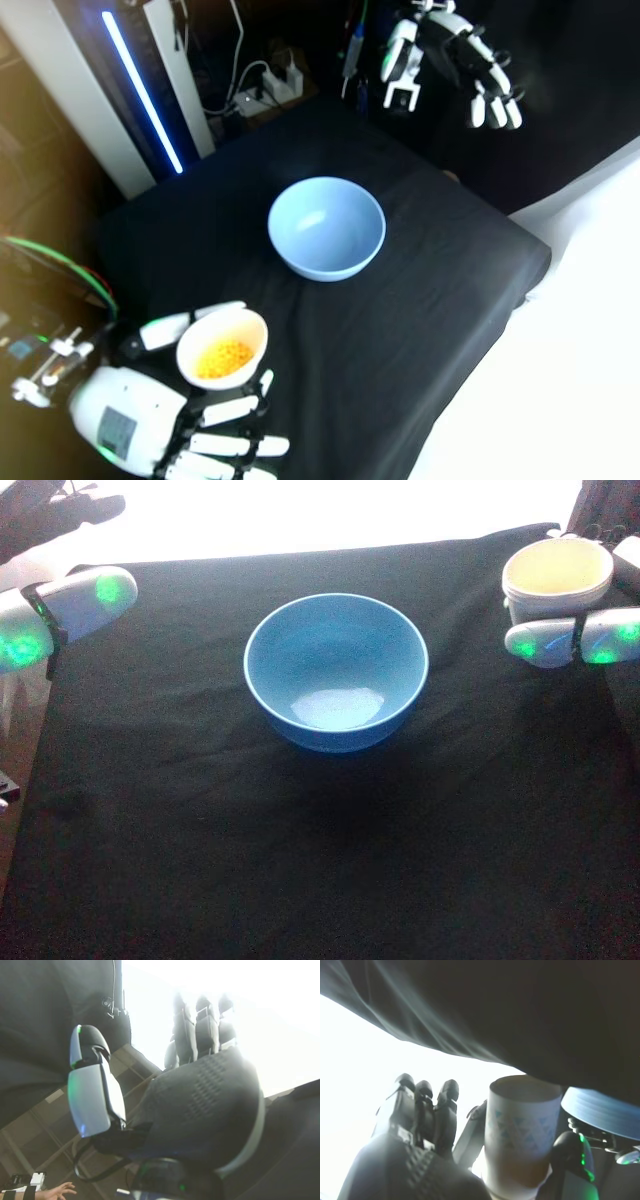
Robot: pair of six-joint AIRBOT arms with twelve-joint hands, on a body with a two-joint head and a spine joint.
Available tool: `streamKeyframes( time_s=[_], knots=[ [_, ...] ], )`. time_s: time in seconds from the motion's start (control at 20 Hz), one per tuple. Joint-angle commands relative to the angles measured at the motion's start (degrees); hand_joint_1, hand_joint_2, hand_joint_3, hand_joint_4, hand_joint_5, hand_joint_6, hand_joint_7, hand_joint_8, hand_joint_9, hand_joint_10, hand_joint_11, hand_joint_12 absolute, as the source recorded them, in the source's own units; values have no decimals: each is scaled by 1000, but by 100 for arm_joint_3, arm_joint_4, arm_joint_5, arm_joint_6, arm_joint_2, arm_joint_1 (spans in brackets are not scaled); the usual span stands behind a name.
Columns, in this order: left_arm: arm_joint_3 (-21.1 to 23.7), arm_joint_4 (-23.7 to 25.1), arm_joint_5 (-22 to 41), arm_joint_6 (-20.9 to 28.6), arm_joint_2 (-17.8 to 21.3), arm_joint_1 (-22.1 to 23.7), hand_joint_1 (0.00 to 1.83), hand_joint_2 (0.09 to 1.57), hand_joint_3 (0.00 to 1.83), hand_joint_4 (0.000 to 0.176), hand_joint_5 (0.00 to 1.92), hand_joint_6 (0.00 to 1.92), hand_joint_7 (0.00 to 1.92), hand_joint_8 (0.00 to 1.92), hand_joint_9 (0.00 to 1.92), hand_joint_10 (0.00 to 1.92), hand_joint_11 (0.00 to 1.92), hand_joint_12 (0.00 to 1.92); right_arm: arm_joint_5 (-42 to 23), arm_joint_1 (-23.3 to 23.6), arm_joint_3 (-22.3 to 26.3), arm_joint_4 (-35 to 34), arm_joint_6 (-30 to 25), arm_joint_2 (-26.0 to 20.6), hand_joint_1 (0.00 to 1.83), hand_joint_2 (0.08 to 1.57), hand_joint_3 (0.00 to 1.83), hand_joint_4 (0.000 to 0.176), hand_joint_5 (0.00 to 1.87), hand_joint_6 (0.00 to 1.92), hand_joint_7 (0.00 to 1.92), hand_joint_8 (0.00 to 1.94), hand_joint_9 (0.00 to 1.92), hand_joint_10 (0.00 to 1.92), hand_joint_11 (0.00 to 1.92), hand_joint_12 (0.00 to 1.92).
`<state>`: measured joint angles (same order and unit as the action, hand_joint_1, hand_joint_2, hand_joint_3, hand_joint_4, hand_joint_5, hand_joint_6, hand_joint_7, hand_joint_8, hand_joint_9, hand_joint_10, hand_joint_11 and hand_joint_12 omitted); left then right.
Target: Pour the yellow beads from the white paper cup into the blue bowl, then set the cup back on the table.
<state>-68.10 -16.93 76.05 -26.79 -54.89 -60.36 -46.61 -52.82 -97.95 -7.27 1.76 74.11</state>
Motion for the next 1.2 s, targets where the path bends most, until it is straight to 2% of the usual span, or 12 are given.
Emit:
streamKeyframes(
  time_s=[0.0, 0.25, 0.6, 0.65, 0.7, 0.75, 0.8, 0.9, 1.0, 1.05, 1.1, 1.15],
  knots=[
    [-37, -63, 682, 59, -17, 34, 545, 1028, 0, 1, 128, 0, 537, 3, 297, 3, 0, 266, -810, 205, -8, -41, -58, -71, 1007, 1118, 0, 176, 971, 985, 440, 10, 112, 8, 0, 0],
    [-45, -56, 679, 61, -28, 36, 558, 1047, 0, 0, 114, 4, 496, 2, 298, 3, 0, 357, -781, 608, 42, 377, -58, -126, 1000, 1124, 2, 176, 954, 1011, 443, 7, 152, 1, 3, 1],
    [-47, -51, 676, 64, -26, 39, 574, 1050, 2, 0, 107, 3, 487, 0, 281, 0, 0, 277, -186, 1384, -12, 1481, -58, -131, 979, 1145, 1, 176, 912, 1075, 480, 13, 174, 8, 63, 32],
    [-47, -51, 679, 65, -26, 39, 572, 1052, 1, 0, 109, 2, 488, 0, 286, 2, 0, 314, -96, 1488, -18, 1638, -58, -131, 981, 1143, 0, 176, 916, 1068, 510, 3, 203, 5, 66, 55],
    [-47, -50, 681, 68, -26, 39, 574, 1048, 0, 0, 116, 4, 496, 3, 288, 2, 0, 317, -29, 1560, -19, 1768, -58, -131, 984, 1148, 0, 176, 910, 1082, 541, 3, 233, 3, 2, 264],
    [-47, -48, 678, 68, -26, 44, 574, 1048, 0, 0, 116, 4, 496, 3, 288, 2, 0, 317, 18, 1600, -23, 1849, -58, -131, 984, 1148, 0, 176, 910, 1082, 541, 3, 233, 3, 2, 264],
    [-48, -44, 675, 68, -26, 51, 566, 1044, 0, 6, 121, 3, 493, 1, 300, 4, 0, 346, 78, 1653, -22, 1949, -58, -131, 996, 1135, 0, 176, 939, 1037, 639, 12, 268, 8, 0, 382],
    [-49, -38, 673, 68, -26, 56, 580, 1045, 0, 0, 125, 3, 503, 4, 302, 4, 0, 349, 197, 1786, -26, 2161, -58, -131, 983, 1149, 4, 172, 906, 1088, 706, 18, 326, 19, 0, 427],
    [-48, -38, 670, 68, -25, 55, 588, 1033, 0, 11, 140, 3, 516, 4, 303, 2, 0, 301, 274, 1857, -34, 2294, -58, -130, 976, 1156, 2, 176, 894, 1106, 812, 18, 423, 22, 0, 393],
    [-48, -38, 669, 68, -24, 54, 583, 1031, 0, 5, 135, 0, 513, 0, 287, 1, 0, 251, 296, 1880, -43, 2342, -58, -129, 980, 1162, 2, 156, 882, 1126, 884, 3, 479, 4, 0, 816],
    [-48, -39, 669, 68, -24, 56, 583, 1031, 0, 5, 135, 0, 513, 0, 287, 1, 0, 251, 311, 1894, -53, 2372, -58, -127, 980, 1162, 2, 156, 882, 1126, 884, 3, 479, 4, 0, 816],
    [-48, -39, 666, 68, -25, 58, 591, 1047, 4, 0, 125, 0, 512, 0, 282, 1, 0, 234, 346, 1937, -66, 2439, -58, -113, 1009, 1150, 0, 117, 915, 1078, 922, 8, 542, 14, 0, 985]
  ],
)
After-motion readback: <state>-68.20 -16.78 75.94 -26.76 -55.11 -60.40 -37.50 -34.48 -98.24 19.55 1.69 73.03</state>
